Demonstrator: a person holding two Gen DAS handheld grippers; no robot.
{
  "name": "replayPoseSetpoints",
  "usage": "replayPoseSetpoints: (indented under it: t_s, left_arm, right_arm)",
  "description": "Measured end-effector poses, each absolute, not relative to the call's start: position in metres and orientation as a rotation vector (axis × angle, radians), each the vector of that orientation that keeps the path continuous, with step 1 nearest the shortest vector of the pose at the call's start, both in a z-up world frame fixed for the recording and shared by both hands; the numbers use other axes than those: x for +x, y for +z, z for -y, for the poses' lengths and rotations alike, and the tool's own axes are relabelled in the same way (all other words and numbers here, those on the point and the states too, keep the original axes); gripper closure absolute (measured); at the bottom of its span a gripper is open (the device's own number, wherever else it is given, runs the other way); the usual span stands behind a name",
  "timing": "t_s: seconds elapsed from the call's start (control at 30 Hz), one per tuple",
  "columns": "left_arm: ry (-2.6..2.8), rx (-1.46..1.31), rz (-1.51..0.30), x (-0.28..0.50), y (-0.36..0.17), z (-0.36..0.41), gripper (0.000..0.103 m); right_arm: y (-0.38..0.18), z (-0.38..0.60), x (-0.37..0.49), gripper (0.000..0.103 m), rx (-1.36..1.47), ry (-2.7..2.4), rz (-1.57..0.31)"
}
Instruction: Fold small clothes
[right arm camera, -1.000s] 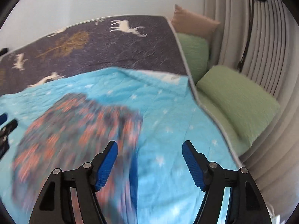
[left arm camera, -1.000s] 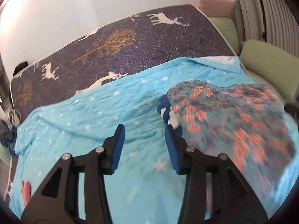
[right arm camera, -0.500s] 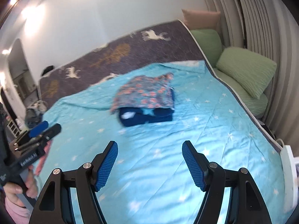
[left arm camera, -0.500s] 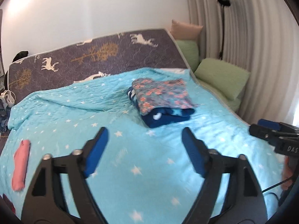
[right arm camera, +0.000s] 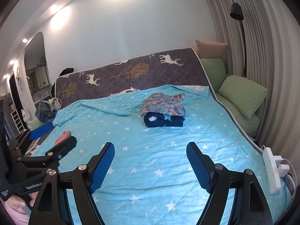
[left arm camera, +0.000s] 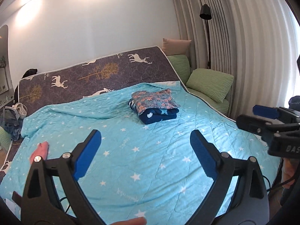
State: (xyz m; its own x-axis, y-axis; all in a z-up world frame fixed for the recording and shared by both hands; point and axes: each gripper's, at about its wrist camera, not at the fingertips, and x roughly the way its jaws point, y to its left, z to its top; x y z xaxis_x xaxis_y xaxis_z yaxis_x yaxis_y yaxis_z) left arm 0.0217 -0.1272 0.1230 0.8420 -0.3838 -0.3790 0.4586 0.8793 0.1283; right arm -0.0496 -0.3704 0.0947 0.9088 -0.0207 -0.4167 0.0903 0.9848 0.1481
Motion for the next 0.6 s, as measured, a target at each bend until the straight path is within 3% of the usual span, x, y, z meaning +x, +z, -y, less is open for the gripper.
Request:
replayPoseSetpoints:
  t_s: [0.6]
  left_arm:
    - [-0.492,0.196,-0.365,-0.014,0.120,0.120,0.007]
  right_arm:
    - [0.096,0.352,-0.107,0.019,0.182,-0.261,-0.424]
